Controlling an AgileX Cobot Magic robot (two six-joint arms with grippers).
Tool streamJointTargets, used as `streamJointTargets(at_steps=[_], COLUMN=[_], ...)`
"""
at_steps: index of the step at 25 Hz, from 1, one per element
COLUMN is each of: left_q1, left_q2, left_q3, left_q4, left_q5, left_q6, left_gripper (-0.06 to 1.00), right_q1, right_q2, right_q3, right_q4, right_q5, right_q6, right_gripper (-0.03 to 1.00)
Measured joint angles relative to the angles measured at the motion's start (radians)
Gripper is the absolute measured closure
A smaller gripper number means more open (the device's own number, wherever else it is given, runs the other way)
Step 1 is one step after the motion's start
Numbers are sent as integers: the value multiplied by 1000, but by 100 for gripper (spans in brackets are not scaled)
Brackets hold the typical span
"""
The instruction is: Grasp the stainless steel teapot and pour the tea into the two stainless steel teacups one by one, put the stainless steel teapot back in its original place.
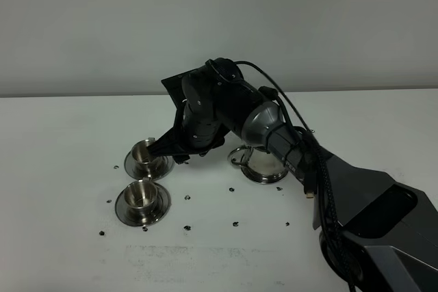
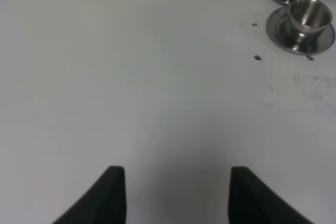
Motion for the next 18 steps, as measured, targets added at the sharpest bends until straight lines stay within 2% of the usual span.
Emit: streamJointTargets(at_steps=[8, 18], left_q1=[0, 0], left_q2=[0, 0], left_q3=[0, 0], left_q4=[0, 0], left_q5=[0, 0], left_q6=[0, 0], left_gripper=[49, 49], right_q1=[5, 11], right_q2=[0, 0], right_q3=[0, 0], right_q4=[31, -24], right_q5=[1, 14], right_q6=[8, 74], right_gripper=[55, 55])
